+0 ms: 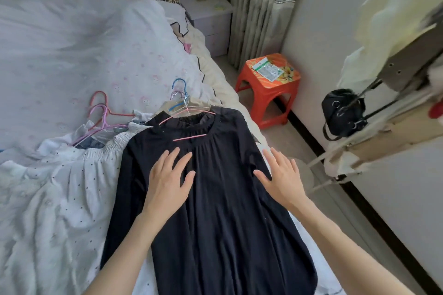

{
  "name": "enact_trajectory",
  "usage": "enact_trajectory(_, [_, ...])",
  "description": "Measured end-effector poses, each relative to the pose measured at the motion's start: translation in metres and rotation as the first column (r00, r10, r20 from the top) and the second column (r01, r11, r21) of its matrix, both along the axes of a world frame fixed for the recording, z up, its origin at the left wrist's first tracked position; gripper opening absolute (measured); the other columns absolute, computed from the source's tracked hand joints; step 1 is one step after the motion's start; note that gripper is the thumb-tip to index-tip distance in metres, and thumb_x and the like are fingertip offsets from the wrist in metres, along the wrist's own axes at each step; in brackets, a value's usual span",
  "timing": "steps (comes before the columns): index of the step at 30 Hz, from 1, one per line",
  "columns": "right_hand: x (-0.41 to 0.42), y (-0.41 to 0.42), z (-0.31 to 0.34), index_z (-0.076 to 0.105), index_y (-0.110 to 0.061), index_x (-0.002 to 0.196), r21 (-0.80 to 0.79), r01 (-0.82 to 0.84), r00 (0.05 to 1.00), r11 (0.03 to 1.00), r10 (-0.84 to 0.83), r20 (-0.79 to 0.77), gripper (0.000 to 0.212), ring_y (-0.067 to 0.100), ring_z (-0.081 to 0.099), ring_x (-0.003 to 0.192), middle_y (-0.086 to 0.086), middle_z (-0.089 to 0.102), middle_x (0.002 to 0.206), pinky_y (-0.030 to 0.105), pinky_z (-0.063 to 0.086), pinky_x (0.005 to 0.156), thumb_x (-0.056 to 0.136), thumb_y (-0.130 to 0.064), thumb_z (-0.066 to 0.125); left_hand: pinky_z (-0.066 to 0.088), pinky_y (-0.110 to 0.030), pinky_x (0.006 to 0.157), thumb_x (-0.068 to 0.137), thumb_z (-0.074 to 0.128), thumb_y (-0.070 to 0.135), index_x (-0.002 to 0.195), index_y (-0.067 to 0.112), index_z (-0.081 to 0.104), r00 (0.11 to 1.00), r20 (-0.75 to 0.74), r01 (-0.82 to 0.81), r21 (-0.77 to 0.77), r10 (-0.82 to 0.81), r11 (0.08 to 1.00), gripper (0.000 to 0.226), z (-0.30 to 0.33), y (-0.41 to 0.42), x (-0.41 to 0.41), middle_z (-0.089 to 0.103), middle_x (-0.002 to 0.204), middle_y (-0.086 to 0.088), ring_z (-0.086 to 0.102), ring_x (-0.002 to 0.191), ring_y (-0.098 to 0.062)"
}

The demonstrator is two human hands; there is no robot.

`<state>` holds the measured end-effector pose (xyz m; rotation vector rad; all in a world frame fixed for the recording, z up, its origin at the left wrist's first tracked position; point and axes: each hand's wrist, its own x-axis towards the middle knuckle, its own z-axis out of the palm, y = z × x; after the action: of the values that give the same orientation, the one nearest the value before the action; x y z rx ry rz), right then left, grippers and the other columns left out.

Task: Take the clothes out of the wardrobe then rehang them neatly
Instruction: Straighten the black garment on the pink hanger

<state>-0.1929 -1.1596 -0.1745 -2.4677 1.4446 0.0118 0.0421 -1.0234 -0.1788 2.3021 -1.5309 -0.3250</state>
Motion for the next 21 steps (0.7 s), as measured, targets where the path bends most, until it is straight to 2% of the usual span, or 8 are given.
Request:
enact_trajectory(6, [-0.095,0.121,0.013,0.015,-0.025,0.148,0.047,0.231,0.973,0.972,-0.230,-0.039,0.063,0.020,0.009,0.144,0.000,0.013,0.156,0.042,0.004,0.116,0.094,-0.053,0.034,0.034,-0.051,0.103,0.088,0.029,0.048,0.131,0.018,0.053,0.966,0.036,0.255,0.066,-0.257,0.965,0.057,-0.002,0.061,-0.057,0.047,0.138,-0.013,0.038,0.131,-0.034])
enact_trajectory(12, [-0.157,0.232,0.017,0.019,-0.026,0.147,0.034,0.468,0.884,0.883,-0.468,-0.004,0.065,0.019,0.009,0.144,-0.002,0.016,0.155,0.043,0.004,0.115,0.092,-0.059,0.030,0.039,-0.051,0.097,0.090,0.029,0.049,0.129,0.021,0.053,0.827,0.069,0.550,0.107,-0.558,0.828,0.053,-0.004,0.106,-0.126,0.052,0.134,-0.010,0.045,0.125,-0.032])
enact_trajectory(14, [-0.177,0.258,0.024,0.018,-0.026,0.148,0.034,0.557,0.829,0.830,-0.558,0.040,0.064,0.017,0.008,0.144,-0.003,0.016,0.155,0.042,0.002,0.115,0.093,-0.054,0.036,0.039,-0.051,0.097,0.091,0.029,0.049,0.130,0.021,0.052,0.787,0.068,0.606,0.100,-0.613,0.789,0.054,0.001,0.112,-0.146,0.051,0.135,-0.010,0.044,0.126,-0.032])
enact_trajectory(16, [-0.206,0.288,0.036,0.020,-0.026,0.147,0.013,0.664,0.743,0.747,-0.663,0.093,0.064,0.019,0.010,0.144,-0.002,0.019,0.155,0.042,0.003,0.115,0.093,-0.055,0.037,0.038,-0.051,0.098,0.089,0.032,0.047,0.132,0.020,0.050,0.710,0.087,0.695,0.070,-0.698,0.716,0.054,0.012,0.115,-0.179,0.050,0.136,-0.011,0.043,0.127,-0.033])
enact_trajectory(19, [-0.253,0.335,0.052,0.031,-0.021,0.144,-0.052,0.793,0.604,0.606,-0.773,0.195,0.078,0.023,0.021,0.142,0.004,0.030,0.151,0.046,0.010,0.114,0.082,-0.066,0.022,0.038,-0.051,0.099,0.088,0.034,0.044,0.131,0.018,0.052,0.575,0.104,0.816,0.007,-0.811,0.579,0.053,0.035,0.122,-0.240,0.050,0.135,-0.012,0.043,0.127,-0.034])
enact_trajectory(21, [-0.284,0.372,0.063,0.033,-0.019,0.144,-0.064,0.859,0.509,0.508,-0.831,0.226,0.082,0.022,0.021,0.142,0.004,0.031,0.150,0.046,0.009,0.114,0.078,-0.066,0.019,0.038,-0.051,0.099,0.087,0.036,0.043,0.129,0.018,0.052,0.475,0.098,0.880,-0.057,-0.875,0.471,0.051,0.050,0.132,-0.286,0.051,0.135,-0.011,0.044,0.127,-0.034])
